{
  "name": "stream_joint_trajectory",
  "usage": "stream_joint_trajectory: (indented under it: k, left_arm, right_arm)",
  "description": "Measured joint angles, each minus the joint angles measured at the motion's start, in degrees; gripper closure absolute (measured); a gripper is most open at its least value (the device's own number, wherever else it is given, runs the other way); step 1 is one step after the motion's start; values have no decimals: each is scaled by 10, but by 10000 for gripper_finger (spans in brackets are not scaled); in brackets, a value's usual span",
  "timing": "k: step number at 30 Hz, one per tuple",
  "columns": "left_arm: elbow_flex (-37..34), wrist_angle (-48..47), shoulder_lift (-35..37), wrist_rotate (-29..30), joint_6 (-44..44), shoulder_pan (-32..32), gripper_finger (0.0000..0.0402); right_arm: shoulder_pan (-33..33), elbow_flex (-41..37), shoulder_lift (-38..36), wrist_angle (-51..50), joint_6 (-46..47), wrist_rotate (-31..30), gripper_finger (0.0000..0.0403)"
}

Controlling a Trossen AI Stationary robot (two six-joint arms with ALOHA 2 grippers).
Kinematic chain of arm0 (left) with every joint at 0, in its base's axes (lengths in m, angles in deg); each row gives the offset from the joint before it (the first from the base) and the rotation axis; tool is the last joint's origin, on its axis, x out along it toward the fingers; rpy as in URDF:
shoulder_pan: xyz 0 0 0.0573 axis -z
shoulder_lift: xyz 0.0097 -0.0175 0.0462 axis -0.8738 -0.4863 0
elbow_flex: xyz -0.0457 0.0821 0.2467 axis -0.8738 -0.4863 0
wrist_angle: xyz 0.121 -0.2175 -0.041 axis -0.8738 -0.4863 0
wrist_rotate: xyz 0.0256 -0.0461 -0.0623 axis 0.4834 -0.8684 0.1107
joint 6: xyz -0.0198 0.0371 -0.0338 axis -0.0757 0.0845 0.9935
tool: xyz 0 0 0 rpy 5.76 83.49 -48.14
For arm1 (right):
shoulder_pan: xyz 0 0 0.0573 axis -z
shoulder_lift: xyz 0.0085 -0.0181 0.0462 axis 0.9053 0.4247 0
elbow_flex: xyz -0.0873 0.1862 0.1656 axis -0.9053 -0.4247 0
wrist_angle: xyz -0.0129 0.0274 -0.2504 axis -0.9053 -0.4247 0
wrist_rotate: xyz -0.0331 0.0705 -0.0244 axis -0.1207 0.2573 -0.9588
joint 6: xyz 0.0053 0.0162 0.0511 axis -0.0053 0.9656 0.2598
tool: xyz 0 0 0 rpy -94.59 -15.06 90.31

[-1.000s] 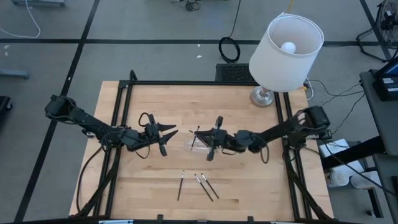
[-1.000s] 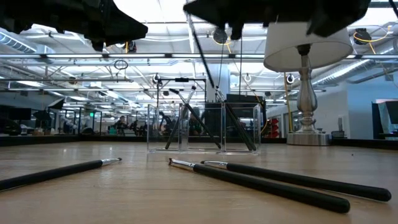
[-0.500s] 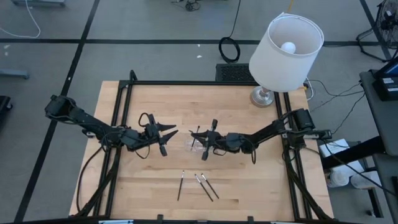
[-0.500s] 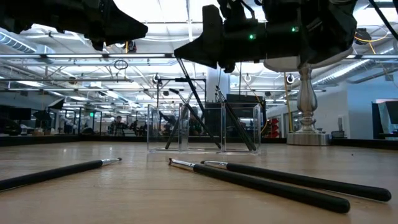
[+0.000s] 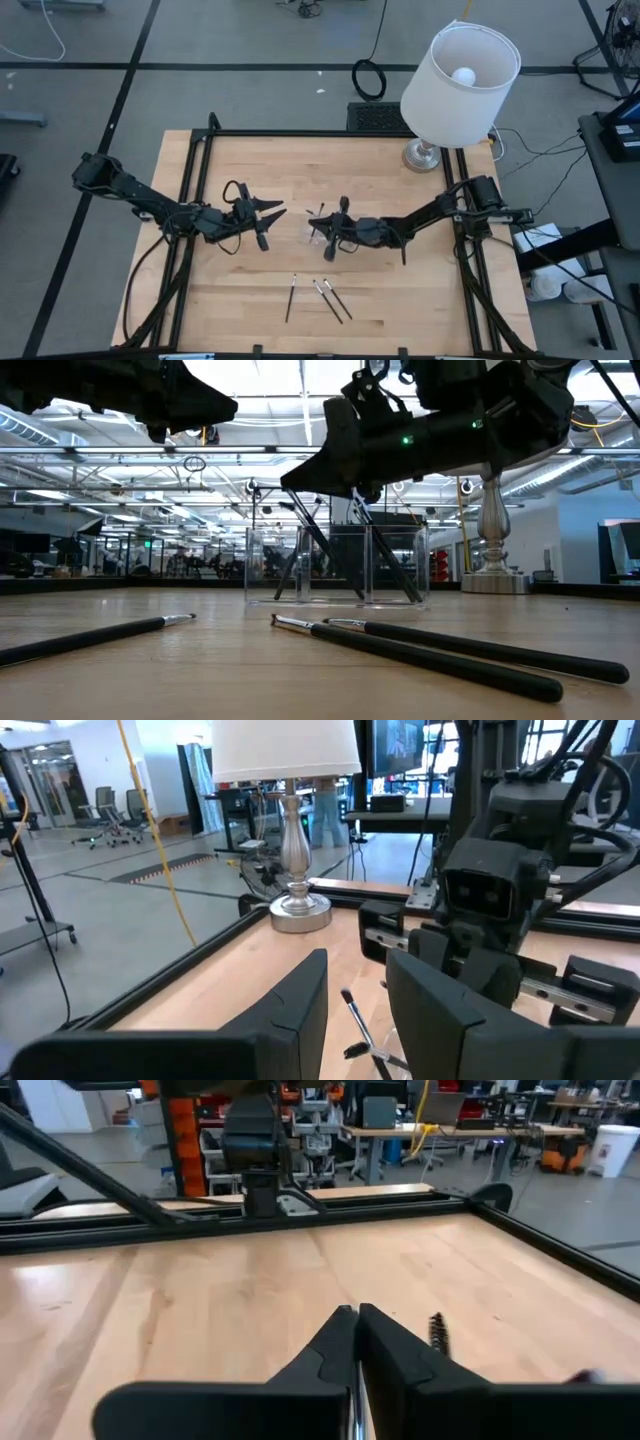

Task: Put items in baskets/containers
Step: Put the eyeshadow brush in the transparent organizer

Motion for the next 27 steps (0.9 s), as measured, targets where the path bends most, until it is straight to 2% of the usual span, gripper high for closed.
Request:
stream_joint_trajectory:
  k: [6,12,17,23,27]
  left_arm:
    - [0,0,0,0,-16,-1,286]
    - [0,4,0,0,-21,-1,286]
    - [0,3,0,0,-23,-1,286]
    - [0,3,0,-17,-35,-1,286]
    - [0,4,0,-32,-37,0,286]
  right_arm:
    - [-3,0,-7,-2,-4,0,365]
    - [-3,0,-37,-30,-6,-1,299]
    - [-15,-1,-99,-57,-30,31,257]
    - [-78,0,-191,-154,-40,70,250]
    - [-122,0,-198,-257,8,60,258]
